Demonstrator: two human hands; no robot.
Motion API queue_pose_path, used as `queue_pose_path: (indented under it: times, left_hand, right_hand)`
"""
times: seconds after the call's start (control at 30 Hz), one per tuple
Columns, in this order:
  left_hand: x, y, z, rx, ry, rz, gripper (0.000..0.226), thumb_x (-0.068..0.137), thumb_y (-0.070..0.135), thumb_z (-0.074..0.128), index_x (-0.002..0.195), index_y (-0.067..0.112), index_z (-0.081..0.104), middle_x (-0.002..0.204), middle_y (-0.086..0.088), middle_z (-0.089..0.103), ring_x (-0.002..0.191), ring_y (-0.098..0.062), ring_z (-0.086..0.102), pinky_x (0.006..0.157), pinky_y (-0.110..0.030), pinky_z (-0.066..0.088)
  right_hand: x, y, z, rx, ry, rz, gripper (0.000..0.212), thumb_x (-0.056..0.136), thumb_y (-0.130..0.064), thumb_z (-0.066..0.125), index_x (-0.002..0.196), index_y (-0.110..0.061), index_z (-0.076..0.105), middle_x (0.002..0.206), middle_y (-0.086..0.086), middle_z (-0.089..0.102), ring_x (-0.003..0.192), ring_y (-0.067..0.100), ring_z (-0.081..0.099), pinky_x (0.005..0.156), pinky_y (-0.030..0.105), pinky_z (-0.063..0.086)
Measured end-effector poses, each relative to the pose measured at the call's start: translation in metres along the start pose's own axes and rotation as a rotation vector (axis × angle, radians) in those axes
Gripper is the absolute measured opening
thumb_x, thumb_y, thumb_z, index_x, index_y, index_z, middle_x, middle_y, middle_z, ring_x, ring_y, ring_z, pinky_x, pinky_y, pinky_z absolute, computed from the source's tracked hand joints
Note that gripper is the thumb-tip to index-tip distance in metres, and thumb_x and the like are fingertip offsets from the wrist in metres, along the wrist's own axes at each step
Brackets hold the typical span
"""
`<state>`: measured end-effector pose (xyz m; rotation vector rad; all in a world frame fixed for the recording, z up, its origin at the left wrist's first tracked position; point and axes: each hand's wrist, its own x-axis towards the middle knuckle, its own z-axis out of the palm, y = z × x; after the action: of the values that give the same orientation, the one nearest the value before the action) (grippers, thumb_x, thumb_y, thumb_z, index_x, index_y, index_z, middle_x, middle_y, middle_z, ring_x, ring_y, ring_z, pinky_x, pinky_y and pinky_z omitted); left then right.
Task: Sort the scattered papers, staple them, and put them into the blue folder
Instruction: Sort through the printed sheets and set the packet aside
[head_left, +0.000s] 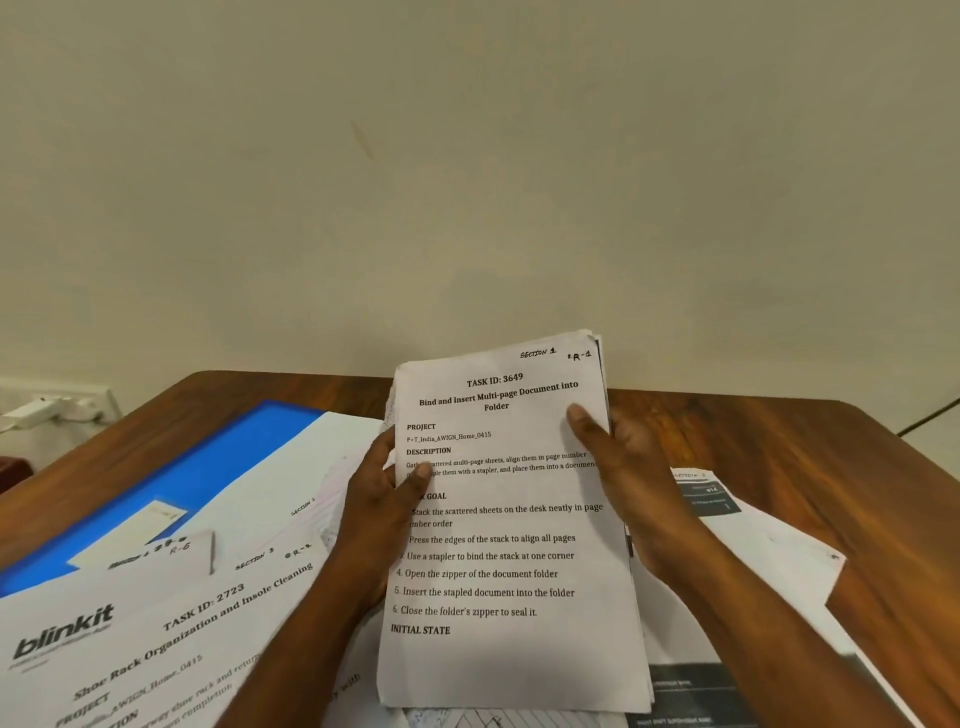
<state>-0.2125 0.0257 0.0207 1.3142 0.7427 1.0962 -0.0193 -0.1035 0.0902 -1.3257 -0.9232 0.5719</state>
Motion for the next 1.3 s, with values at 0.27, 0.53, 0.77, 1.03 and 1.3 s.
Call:
queue_pose_path:
  times: [0.27, 0.53, 0.77, 1.03, 1.3]
  left_hand:
    - [-0.007, 0.004, 0.005, -0.057, -0.065, -0.019, 0.030, 0.105, 0.008, 0.060, 0.132, 0.019, 0.063, 0.120, -0.009, 0.078, 0.106, -0.036, 0.077, 0.087, -0.052, 0.063]
    - [-0.019, 0.010, 0.010, -0.141, -0.226, -0.173, 0.039, 0.089, 0.010, 0.071, 0.128, 0.006, 0.067, 0.119, -0.020, 0.077, 0.104, -0.039, 0.077, 0.080, -0.047, 0.066]
    - [-0.021, 0.016, 0.014, -0.118, -0.137, -0.101, 0.025, 0.098, 0.011, 0.064, 0.123, 0.008, 0.067, 0.112, -0.016, 0.079, 0.100, -0.036, 0.078, 0.072, -0.042, 0.066]
    - [-0.017, 0.012, 0.012, -0.044, -0.102, -0.170, 0.018, 0.103, 0.026, 0.060, 0.117, 0.019, 0.068, 0.097, -0.006, 0.082, 0.078, -0.024, 0.081, 0.055, -0.032, 0.063]
    - [-0.006, -0.004, 0.007, -0.019, -0.036, -0.183, 0.018, 0.106, 0.016, 0.058, 0.118, 0.012, 0.071, 0.104, -0.015, 0.081, 0.080, -0.029, 0.080, 0.064, -0.040, 0.065]
  right_hand:
    - [0.006, 0.014, -0.005, -0.163, 0.055, 0.000, 0.027, 0.100, -0.027, 0.065, 0.126, -0.026, 0.070, 0.117, -0.008, 0.077, 0.108, 0.015, 0.073, 0.102, 0.050, 0.056]
    - [0.013, 0.013, -0.013, -0.108, 0.232, -0.117, 0.018, 0.100, -0.013, 0.066, 0.111, -0.026, 0.072, 0.108, -0.010, 0.079, 0.102, 0.013, 0.075, 0.096, 0.046, 0.059]
    - [0.010, 0.020, -0.008, -0.263, 0.194, -0.117, 0.014, 0.101, -0.019, 0.066, 0.113, -0.026, 0.063, 0.106, -0.015, 0.074, 0.095, -0.001, 0.071, 0.088, 0.033, 0.058]
    - [0.002, 0.025, 0.001, -0.366, 0.064, 0.054, 0.033, 0.105, -0.015, 0.055, 0.137, -0.023, 0.052, 0.131, -0.004, 0.067, 0.120, 0.018, 0.064, 0.106, 0.042, 0.053]
    - [0.009, 0.023, -0.013, -0.424, -0.050, 0.184, 0.041, 0.088, -0.014, 0.057, 0.128, -0.022, 0.064, 0.124, -0.006, 0.073, 0.115, 0.017, 0.067, 0.105, 0.041, 0.053]
